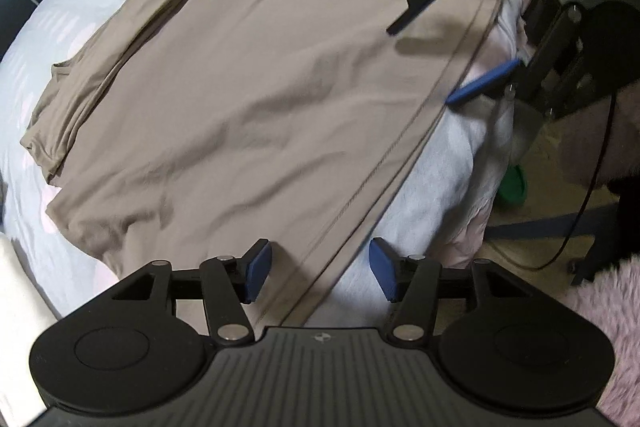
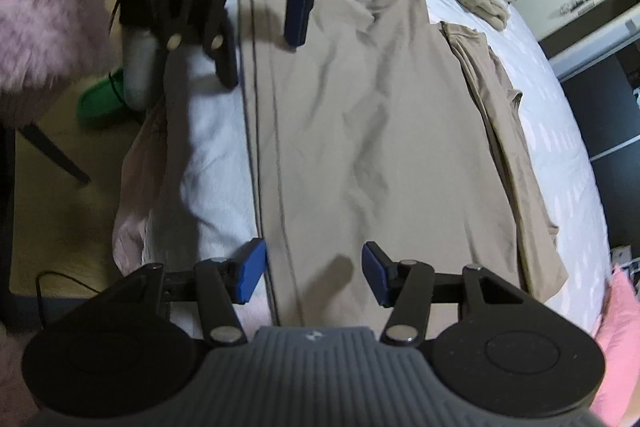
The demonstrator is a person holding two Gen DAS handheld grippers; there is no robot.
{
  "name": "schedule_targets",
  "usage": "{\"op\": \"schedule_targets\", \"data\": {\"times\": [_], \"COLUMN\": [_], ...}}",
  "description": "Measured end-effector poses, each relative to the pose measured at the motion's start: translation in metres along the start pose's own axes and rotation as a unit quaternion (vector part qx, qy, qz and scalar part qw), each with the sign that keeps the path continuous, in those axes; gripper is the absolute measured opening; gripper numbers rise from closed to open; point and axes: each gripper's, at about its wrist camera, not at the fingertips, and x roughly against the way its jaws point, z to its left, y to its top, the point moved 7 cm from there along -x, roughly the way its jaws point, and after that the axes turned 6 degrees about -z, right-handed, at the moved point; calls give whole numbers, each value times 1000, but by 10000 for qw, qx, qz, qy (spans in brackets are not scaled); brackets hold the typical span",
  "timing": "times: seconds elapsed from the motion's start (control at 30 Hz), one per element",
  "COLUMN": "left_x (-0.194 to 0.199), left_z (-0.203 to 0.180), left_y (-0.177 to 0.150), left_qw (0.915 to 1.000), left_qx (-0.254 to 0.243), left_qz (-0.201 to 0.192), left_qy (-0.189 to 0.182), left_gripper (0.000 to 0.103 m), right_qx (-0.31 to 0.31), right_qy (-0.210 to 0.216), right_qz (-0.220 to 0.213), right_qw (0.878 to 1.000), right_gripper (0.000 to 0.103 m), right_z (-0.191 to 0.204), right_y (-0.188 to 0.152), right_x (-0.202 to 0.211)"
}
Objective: Fold clothes
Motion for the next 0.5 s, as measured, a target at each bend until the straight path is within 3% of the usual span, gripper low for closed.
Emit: {"op": "schedule_targets", "data": {"times": [0.17,0.33,0.5], "left_x": [1,0,0], "left_z": [8,8,17], "left_y": [-6,-18,-20], "left_qw": [9996,9941,9920], "left_qx": [-56,-683,-630], "left_qz": [162,450,550], "left_qy": [221,707,945], "left_gripper": [53,53,55], "right_qx": [305,488,537], "right_qy": [-93,-125,-142], "right_qz": [176,458,703], "right_qw": [9993,9977,9960], "right_gripper": [57,57,57], "right_z": [6,7,3], "right_y": [-8,-19,-30], "right_x": [3,5,5]}}
